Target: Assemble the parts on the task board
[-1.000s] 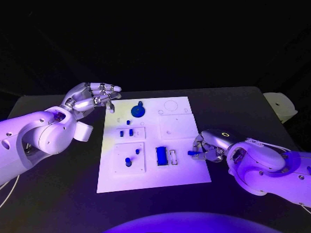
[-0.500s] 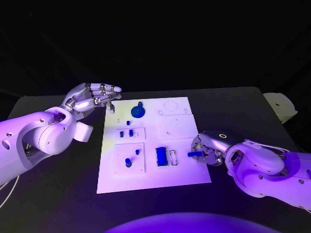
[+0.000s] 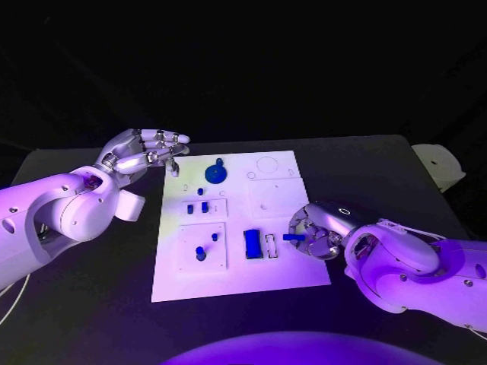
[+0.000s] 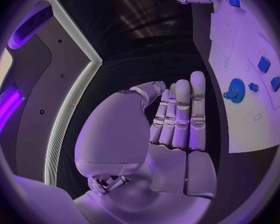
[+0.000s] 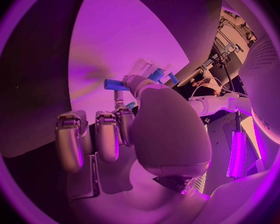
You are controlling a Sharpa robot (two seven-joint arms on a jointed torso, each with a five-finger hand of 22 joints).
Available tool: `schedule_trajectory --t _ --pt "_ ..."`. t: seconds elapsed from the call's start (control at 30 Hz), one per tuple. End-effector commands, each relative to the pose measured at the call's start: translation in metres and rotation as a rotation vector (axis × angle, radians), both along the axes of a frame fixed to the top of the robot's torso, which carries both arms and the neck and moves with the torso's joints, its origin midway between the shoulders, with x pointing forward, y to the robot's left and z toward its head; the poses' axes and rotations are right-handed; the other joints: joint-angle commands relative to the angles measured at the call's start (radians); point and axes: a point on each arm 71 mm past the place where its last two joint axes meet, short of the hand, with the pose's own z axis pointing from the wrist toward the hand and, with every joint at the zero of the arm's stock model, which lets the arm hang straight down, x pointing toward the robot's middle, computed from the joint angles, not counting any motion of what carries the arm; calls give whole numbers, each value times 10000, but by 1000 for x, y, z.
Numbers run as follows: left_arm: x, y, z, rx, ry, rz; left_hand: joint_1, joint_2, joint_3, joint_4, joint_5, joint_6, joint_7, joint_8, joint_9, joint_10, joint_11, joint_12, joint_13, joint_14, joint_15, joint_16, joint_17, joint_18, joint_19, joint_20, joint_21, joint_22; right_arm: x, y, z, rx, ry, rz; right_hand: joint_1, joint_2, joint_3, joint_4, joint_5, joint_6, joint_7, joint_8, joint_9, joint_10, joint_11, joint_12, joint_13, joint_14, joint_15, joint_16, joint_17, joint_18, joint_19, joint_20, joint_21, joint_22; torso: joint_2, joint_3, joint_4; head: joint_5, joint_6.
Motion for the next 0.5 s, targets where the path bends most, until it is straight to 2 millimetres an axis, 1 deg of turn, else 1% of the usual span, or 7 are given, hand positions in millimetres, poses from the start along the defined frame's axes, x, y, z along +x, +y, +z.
schedule_trajectory --t 0.03,0.17,0.3,0.43,0.5 --pt "-1 -3 1 -59 -46 -235 41 14 23 -33 15 -48 6 61 -15 -60 -20 67 5 -34 2 34 -15 63 -40 15 46 17 2 1 -2 776 310 -712 -207 14 147 -57 -142 7 -46 272 499 376 -15 -16 1816 1026 -17 44 2379 -69 1047 -54 45 2628 -3 -7 1 -18 -13" --pt "-1 -4 1 -63 -41 -259 41 14 23 -33 15 -48 6 61 -15 -60 -20 67 5 -34 2 34 -15 63 -40 15 46 17 4 8 -6 1155 741 -905 -717 -2 227 65 -459 41 -86 322 545 392 -42 4 1830 1029 -37 47 2388 -69 1047 -70 45 2628 0 7 9 5 -9" --pt "-1 -5 1 -64 -35 -276 51 18 34 -46 16 -50 7 63 -18 -65 -20 76 4 -35 1 35 -20 63 -44 14 54 24 5 14 -10 1318 1173 -894 -1124 26 283 198 -704 108 -124 386 580 413 -72 37 1847 1032 -61 53 2402 -69 1047 -90 45 2628 4 5 11 15 -13" --pt "-1 -5 1 -66 -26 -295 51 18 34 -46 16 -50 7 63 -18 -65 -20 76 4 -35 1 35 -20 63 -44 14 54 24 5 18 -14 1316 1512 -829 -1417 58 322 307 -754 194 -167 470 620 414 -101 16 1839 1037 -88 62 2425 -69 1047 -112 45 2628 5 -6 8 24 -29" --pt "-2 -5 1 -64 -22 -301 51 18 34 -46 16 -50 7 63 -18 -65 -20 76 4 -35 1 35 -20 63 -44 14 54 24 5 20 -16 1288 1634 -794 -1709 53 312 423 -860 312 -220 585 674 422 -148 5 1833 1039 -120 66 2434 -69 1047 -137 45 2628 4 -4 7 31 -37"
